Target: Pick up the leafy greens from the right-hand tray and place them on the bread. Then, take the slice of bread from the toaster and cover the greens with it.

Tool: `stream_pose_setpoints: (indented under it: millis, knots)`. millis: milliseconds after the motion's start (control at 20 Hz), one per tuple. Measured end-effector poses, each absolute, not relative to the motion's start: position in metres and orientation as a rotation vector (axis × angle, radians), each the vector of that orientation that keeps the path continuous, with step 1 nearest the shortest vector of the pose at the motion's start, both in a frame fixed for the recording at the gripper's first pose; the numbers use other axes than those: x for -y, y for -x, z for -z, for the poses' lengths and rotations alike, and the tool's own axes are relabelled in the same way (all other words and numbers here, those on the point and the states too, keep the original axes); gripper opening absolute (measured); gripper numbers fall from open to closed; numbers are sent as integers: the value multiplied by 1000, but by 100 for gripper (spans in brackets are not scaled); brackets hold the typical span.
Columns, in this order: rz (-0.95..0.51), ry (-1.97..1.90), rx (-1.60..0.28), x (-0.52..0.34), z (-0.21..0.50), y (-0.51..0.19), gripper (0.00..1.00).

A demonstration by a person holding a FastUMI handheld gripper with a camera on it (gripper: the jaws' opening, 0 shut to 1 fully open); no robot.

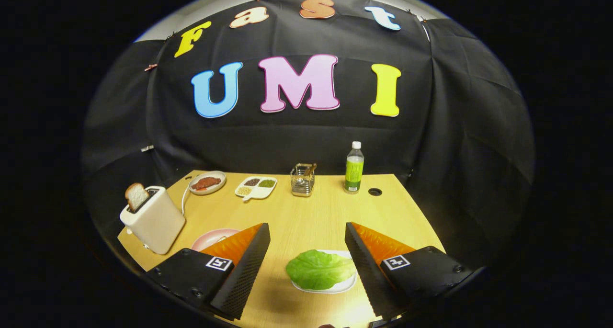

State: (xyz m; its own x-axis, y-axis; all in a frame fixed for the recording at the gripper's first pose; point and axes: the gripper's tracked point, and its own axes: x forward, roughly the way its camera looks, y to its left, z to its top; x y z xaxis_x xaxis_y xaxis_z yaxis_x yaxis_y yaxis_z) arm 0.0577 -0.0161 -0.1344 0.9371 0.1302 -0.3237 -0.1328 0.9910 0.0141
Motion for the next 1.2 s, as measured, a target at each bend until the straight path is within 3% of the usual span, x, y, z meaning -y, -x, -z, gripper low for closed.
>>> stream_pose_setpoints:
  millis: [600, 1200]
  knots:
    - [-293, 114, -615, 36, 262, -90, 98]
    - [-317, 133, -747, 39, 334, -103, 100]
